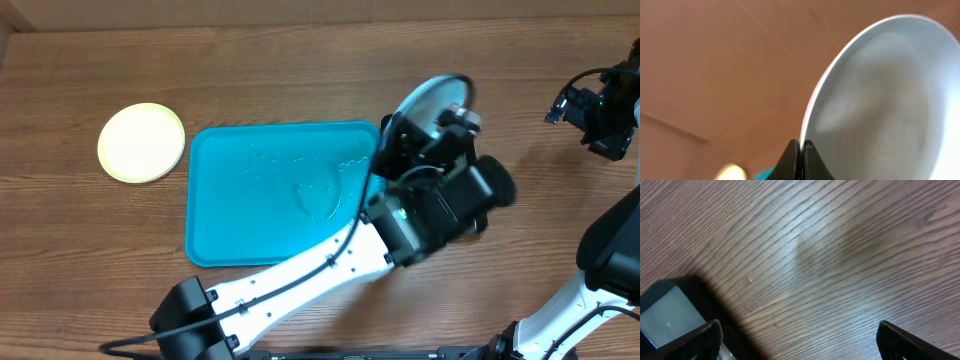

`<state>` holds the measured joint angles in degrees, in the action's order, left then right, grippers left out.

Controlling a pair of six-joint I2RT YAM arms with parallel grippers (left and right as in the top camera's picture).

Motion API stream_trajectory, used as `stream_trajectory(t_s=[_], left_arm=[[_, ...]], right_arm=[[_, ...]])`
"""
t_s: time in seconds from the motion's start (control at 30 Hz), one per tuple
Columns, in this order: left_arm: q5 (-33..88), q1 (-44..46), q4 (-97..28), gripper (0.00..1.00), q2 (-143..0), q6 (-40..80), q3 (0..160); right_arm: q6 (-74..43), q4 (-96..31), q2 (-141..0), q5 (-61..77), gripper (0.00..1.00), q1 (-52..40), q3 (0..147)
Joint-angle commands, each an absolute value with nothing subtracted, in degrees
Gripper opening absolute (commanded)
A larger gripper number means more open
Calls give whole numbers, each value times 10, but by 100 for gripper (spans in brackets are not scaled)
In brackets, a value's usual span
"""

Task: Clean dirty plates on tray and stack at the side
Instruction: 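Carry the plate left and stack it on the yellow plate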

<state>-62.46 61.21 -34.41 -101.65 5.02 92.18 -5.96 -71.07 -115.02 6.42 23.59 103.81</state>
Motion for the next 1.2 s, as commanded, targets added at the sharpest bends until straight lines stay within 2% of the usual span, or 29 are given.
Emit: stream_trajectory(t_s=[0.0,0.17,0.37,0.53,0.93,1.17], left_arm=[[-382,570,-395,4,-1019,248,929],[-155,484,-425,4,-1019,298,920],[1,338,-480,4,-1019,316,920],[44,200,-521,4,-1019,316,920],[41,-177,-610,4,-1019,316,920],[35,-303,-611,4,-1019,316,920]], right_arm=[[-62,-707,-1148,62,100,237,1042],[-62,-707,-1148,62,100,237,1042],[-62,-707,-1148,62,100,237,1042],[-62,-707,-1148,62,100,237,1042],[-62,-708,-1148,62,100,237,1042],[-62,-707,-1148,62,100,237,1042]])
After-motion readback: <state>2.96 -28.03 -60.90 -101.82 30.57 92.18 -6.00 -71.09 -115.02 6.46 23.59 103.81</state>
